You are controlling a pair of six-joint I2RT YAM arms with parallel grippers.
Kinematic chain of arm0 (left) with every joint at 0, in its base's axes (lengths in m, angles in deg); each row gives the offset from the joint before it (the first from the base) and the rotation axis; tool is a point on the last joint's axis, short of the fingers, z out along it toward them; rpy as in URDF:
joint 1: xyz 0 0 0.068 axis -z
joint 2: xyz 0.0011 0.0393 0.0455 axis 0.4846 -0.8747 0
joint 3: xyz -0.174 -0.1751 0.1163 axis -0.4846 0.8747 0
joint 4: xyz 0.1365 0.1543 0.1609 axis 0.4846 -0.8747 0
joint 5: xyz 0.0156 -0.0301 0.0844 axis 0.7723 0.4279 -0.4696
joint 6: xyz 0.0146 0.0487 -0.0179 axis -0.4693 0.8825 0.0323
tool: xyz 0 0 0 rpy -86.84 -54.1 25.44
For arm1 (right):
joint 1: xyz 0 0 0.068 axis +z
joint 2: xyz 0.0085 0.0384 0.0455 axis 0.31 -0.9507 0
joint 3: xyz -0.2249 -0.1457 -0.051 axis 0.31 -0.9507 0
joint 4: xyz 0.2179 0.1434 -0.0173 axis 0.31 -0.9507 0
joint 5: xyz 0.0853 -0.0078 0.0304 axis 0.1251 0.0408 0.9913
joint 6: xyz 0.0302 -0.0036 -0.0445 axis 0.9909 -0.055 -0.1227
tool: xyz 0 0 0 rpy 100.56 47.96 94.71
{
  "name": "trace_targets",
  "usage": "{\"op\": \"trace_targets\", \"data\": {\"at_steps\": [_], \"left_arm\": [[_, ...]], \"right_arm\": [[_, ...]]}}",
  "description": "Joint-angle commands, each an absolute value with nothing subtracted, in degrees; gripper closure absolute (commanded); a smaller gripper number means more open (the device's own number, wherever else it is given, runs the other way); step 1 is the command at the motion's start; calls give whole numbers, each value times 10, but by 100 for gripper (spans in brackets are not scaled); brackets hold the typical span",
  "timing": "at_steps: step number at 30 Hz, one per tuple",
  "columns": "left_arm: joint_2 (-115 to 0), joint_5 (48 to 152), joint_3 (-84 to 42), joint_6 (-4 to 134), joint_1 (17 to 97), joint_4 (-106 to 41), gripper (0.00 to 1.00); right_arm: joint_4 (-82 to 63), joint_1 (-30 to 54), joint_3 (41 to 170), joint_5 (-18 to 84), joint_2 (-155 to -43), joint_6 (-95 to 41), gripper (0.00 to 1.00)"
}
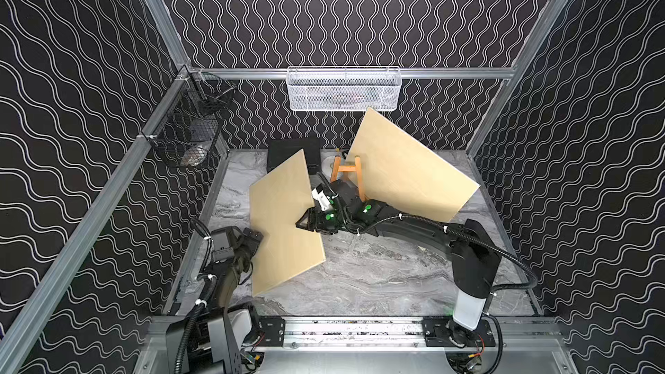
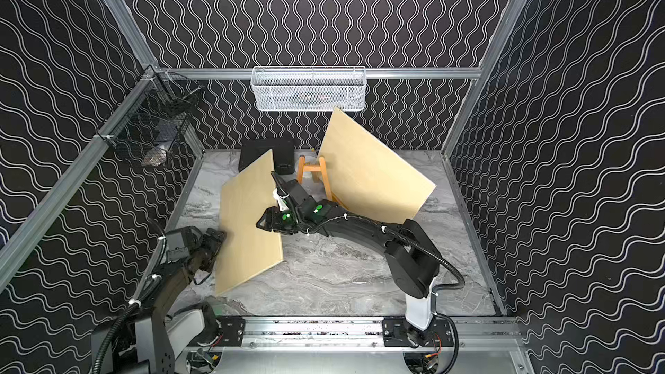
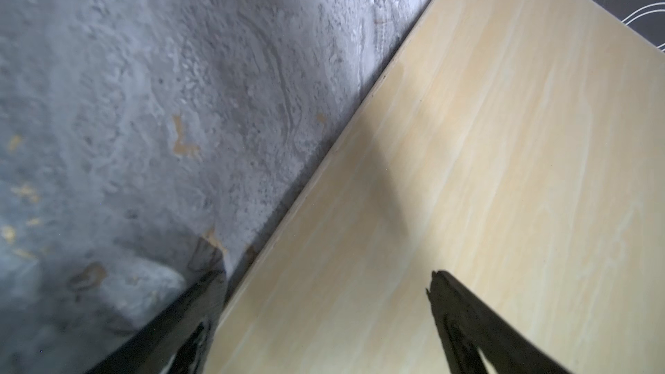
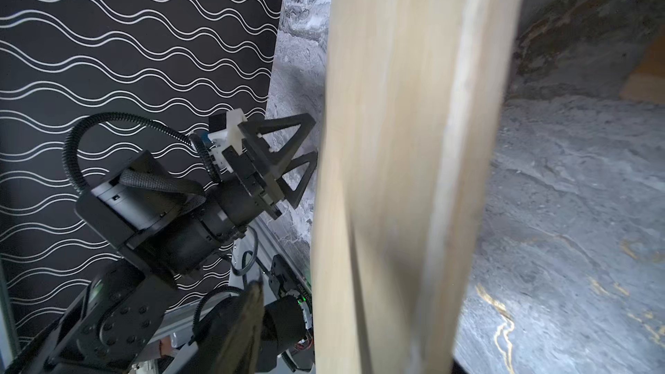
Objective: Assemble the easel
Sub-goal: Pick up the drawing board from the center of the board.
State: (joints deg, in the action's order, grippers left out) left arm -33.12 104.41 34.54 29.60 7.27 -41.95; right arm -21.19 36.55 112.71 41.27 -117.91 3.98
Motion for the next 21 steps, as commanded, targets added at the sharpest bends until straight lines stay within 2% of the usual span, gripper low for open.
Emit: {"op": "trace_targets", "data": {"at_steps": [1, 12, 21], "left_arm": [[-328, 1087, 356, 267, 76, -610, 5], [-313, 1079, 338, 286, 76, -627, 4], [-281, 1074, 296, 308, 77, -659, 2]], "right_arm": [[-213, 371, 1144, 408, -1186, 21, 57], [-289, 381, 1192, 361, -1173, -29, 86], [-361, 382, 1233, 324, -1143, -78, 97]]}}
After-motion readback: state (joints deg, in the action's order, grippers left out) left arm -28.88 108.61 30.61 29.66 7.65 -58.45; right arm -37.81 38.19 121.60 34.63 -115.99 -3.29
